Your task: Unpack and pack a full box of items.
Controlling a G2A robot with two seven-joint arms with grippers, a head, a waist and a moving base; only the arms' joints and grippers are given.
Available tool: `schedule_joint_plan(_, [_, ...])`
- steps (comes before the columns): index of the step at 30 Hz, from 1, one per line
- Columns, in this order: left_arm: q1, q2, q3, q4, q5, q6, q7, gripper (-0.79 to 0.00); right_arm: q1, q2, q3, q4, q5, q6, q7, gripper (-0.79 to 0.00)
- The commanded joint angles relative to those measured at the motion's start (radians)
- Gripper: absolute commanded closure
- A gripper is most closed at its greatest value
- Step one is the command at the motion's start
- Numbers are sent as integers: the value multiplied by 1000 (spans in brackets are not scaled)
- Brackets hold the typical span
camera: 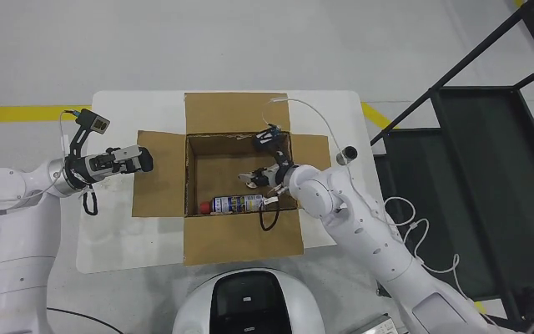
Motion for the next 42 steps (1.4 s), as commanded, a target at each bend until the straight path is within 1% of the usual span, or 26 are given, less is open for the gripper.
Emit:
schedule_joint_plan(1, [0, 0, 0, 0, 0, 0, 0, -785, 26, -12, -33, 31, 16, 51, 17, -785])
schedule_joint_plan(5, [0, 0, 0, 0, 0, 0, 0, -785, 80, -37, -105, 108, 11, 121, 46, -785])
schedule_joint_plan(7, [0, 0, 0, 0, 0, 0, 0, -785, 101, -51, -133, 152, 14, 159, 32, -785])
schedule_joint_plan(12, [0, 0, 0, 0, 0, 0, 0, -785, 146, -81, -177, 264, 29, 191, -31, -785])
schedule_joint_plan(27, [0, 0, 0, 0, 0, 0, 0, -785, 146, -81, -177, 264, 29, 191, -31, -785])
schedule_joint_plan(30, [0, 0, 0, 0, 0, 0, 0, -785, 137, -86, -181, 278, 53, 159, -61, -785])
schedule_joint_plan(35, [0, 0, 0, 0, 0, 0, 0, -785, 165, -113, -219, 375, 88, 143, -101, -785])
schedule_joint_plan(42, [0, 0, 0, 0, 0, 0, 0, -785, 222, -156, -250, 514, 135, 179, -153, -785])
